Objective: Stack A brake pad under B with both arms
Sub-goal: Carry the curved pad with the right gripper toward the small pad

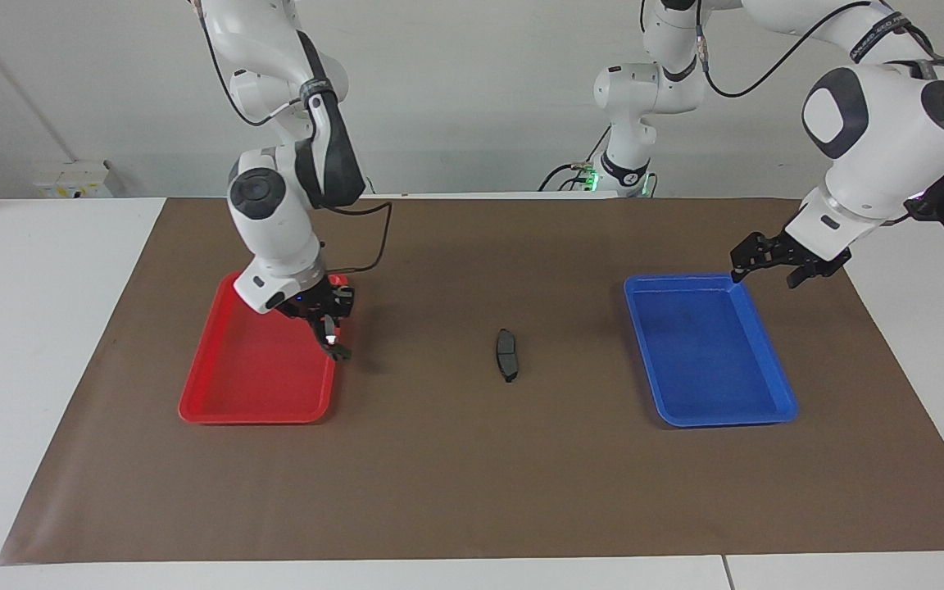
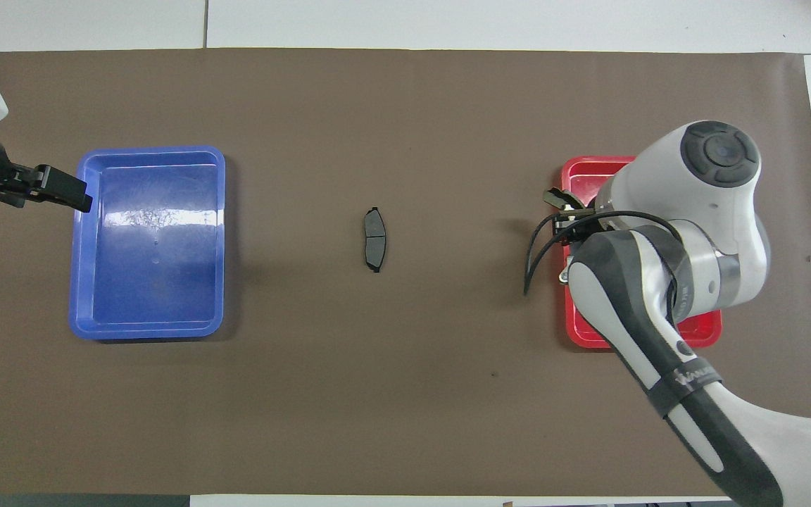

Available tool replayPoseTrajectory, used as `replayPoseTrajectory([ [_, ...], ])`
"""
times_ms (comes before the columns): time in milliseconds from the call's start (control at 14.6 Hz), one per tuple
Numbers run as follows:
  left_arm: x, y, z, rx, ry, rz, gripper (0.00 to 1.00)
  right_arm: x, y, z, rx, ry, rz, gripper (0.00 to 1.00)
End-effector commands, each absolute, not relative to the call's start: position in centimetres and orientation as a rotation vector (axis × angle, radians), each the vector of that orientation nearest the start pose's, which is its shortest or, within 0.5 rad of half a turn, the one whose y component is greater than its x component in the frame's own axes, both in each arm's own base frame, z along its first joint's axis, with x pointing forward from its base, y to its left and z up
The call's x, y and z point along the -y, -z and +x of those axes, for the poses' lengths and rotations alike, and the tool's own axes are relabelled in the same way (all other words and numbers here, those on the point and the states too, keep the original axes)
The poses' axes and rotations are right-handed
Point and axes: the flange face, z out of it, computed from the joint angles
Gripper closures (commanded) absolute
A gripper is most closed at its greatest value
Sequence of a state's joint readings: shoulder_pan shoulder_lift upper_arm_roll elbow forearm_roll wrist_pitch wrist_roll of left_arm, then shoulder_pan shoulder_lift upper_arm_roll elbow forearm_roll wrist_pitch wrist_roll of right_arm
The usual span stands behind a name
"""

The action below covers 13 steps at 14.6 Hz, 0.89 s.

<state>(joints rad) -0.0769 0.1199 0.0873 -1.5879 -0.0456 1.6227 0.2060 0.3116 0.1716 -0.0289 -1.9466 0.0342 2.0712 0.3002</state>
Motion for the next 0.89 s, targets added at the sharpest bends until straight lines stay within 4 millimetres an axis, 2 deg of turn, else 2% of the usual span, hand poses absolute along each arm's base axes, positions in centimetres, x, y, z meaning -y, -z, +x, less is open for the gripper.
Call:
replayPoseTrajectory([
  [0,-1.6,-57.1,57.3,-0.335,-0.177,-3.135,0.01,-23.7,-38.8,58.0,-0.158,-0.064,-3.132,1.00],
  [137,-1.6,-58.5,56.3,-0.335,-0.179,-3.138,0.01,-29.4,-37.6,58.4,-0.163,-0.053,-3.136,1.00],
  [343,-1.5,-60.4,54.8,-0.339,-0.177,-3.139,0.01,-33.9,-36.6,57.9,-0.147,-0.028,-3.130,1.00],
  [480,-1.6,-60.4,54.5,-0.337,-0.176,-3.129,0.01,-37.4,-35.1,56.5,-0.121,-0.036,-3.141,1.00],
  [618,-1.8,-60.4,54.6,-0.338,-0.173,-3.102,0.01,-38.7,-34.7,56.7,-0.110,0.017,-3.113,1.00],
  [755,-1.8,-60.1,54.6,-0.341,-0.173,-3.101,0.01,-39.5,-32.5,57.1,-0.133,0.031,-3.113,1.00],
  [824,-1.9,-60.3,54.5,-0.339,-0.159,-3.101,0.01,-41.4,-31.9,57.3,-0.107,0.042,-3.108,1.00],
])
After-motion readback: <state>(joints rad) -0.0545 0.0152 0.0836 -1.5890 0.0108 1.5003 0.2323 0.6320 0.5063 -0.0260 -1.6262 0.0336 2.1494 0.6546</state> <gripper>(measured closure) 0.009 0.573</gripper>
